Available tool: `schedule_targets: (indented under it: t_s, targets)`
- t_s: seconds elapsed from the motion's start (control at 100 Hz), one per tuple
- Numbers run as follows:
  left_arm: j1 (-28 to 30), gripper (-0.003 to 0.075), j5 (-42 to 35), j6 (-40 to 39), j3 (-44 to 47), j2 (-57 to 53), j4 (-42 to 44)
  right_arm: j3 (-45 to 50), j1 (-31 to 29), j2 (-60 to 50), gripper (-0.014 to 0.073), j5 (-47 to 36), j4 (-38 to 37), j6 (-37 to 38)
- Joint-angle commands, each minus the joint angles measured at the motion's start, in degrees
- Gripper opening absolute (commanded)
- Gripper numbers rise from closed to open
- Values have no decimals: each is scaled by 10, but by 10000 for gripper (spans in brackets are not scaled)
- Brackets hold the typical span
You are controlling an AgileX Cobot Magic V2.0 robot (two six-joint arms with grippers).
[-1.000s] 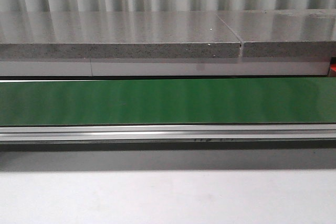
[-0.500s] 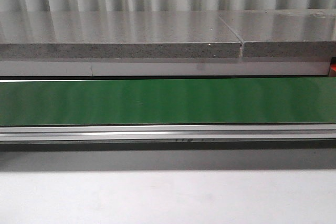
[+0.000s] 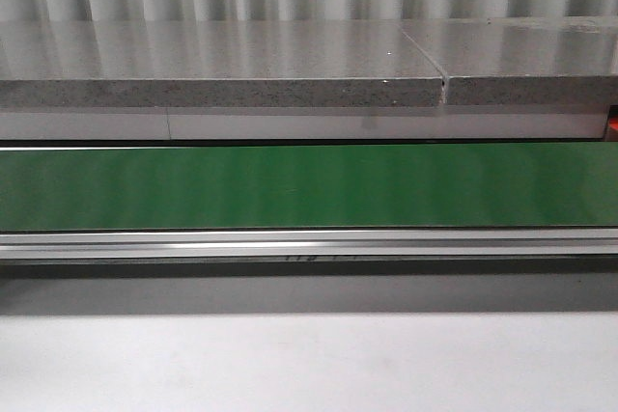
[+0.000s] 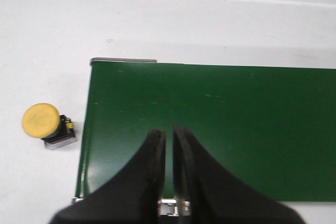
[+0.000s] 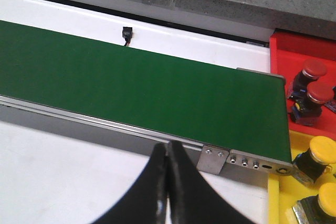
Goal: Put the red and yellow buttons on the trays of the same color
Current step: 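Grasp a yellow push button from the table with the left gripper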
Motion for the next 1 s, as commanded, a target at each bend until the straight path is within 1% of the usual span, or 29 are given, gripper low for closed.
schedule_targets:
  t_s: [0.0, 0.05, 0.06, 0.07, 0.12, 0.17, 0.26, 0.38, 0.5, 0.66, 0.99]
  targets:
    - [31, 253, -9, -6, -38, 13, -5, -13, 0, 4, -68, -37, -2, -6]
    - [45, 336, -3, -6, -44, 24, -5, -13, 0, 4, -68, -37, -2, -6]
    - [52, 375, -1, -6, -46, 27, -5, -13, 0, 4, -68, -37, -2, -6]
    - [52, 375, 0, -6, -47, 29, -5, -13, 0, 4, -68, -37, -2, -6]
    - [70, 455, 6, -6, -52, 41, -5, -13, 0, 4, -68, -37, -2, -6]
    - [87, 491, 14, -6, -55, 50, -5, -13, 0, 4, -68, -37, -2, -6]
    - [114, 495, 40, -6, -66, 75, -5, -13, 0, 4, -68, -37, -2, -6]
    - [149, 495, 96, -6, -96, 121, -6, -13, 0, 4, -68, -37, -2, -6]
    - [170, 495, 141, -6, -130, 172, -8, -13, 0, 4, -68, -37, -2, -6]
    - [183, 494, 182, -11, -182, 243, -8, -13, 0, 4, -68, -37, -2, -6]
    - [182, 494, 250, -17, -292, 376, -8, -13, 0, 4, -68, -37, -2, -6]
